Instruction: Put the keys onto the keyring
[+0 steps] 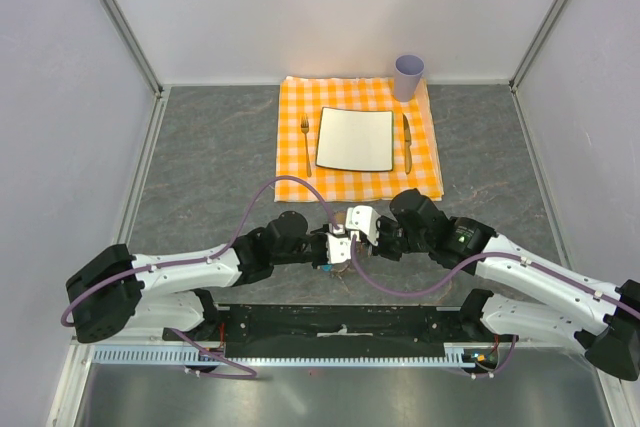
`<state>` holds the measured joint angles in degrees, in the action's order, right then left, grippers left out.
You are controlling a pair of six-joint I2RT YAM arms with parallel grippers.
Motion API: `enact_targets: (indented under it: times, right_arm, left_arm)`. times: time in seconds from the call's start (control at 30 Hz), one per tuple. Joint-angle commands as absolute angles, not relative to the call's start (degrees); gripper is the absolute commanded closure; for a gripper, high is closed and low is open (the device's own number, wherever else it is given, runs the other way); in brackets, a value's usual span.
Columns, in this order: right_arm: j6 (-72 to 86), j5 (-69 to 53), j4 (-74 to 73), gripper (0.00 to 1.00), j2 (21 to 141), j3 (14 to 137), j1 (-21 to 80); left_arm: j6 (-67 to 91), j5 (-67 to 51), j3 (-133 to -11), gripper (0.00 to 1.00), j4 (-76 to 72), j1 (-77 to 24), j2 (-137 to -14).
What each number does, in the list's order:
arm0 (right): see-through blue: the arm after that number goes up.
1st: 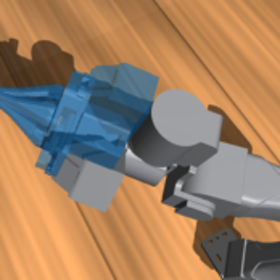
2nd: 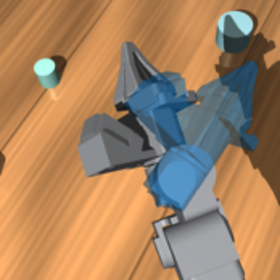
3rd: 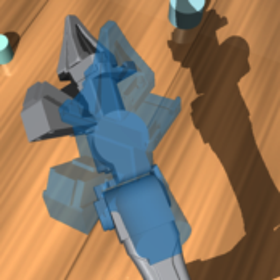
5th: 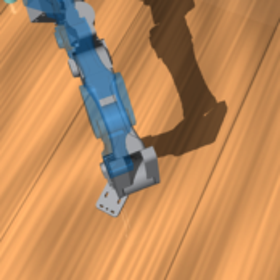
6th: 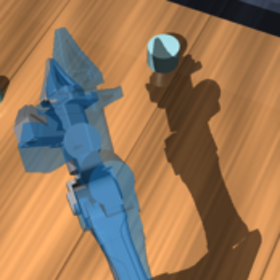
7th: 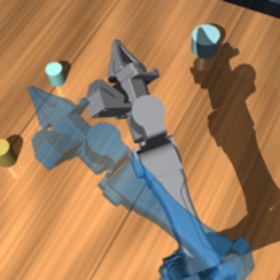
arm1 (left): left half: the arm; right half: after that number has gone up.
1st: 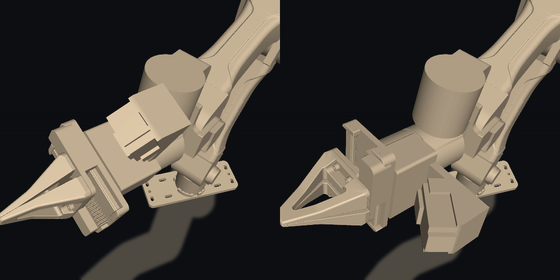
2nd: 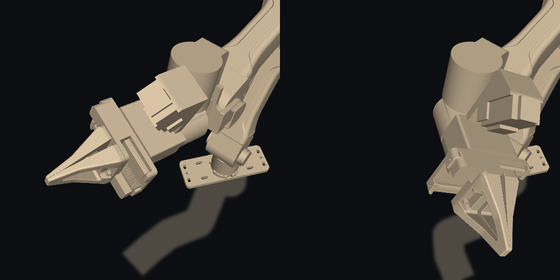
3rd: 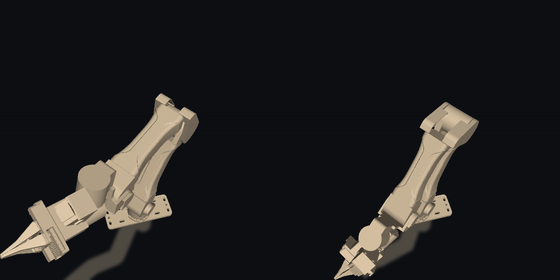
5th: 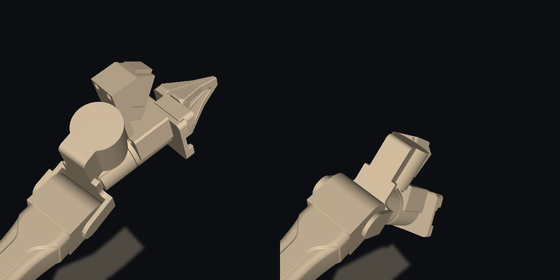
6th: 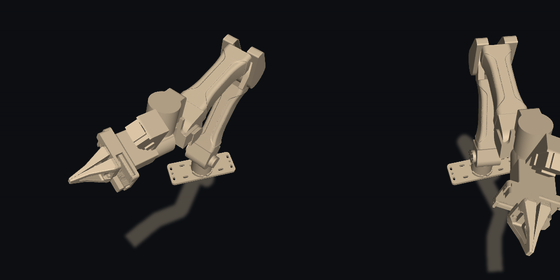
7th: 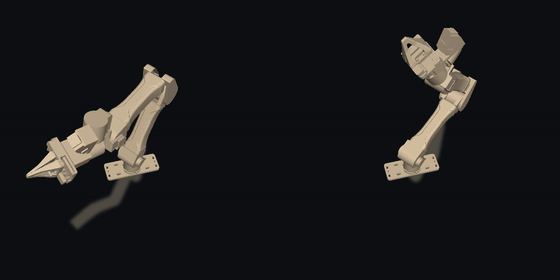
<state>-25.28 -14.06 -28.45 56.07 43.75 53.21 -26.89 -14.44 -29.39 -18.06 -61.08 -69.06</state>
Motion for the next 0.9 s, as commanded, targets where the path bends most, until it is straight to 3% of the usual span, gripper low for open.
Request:
enact_targets:
  times: [0.0,0.57,0.87]
  right_arm:
    - [-26.0,-14.3,-28.2,1.00,57.7,45.1,54.6]
    - [-25.2,-15.2,-26.5,1.00,59.4,44.6,54.8]
    - [-25.3,-12.5,-26.1,1.00,54.3,44.0,54.8]
  left_arm:
    - [-29.8,-13.9,-30.4,0.98,-20.1,-62.3,-68.3]
    - [-28.1,-16.3,-29.5,0.98,-22.8,-62.5,-67.4]
    - [-27.6,-15.1,-27.9,0.98,-24.6,-62.4,-65.0]
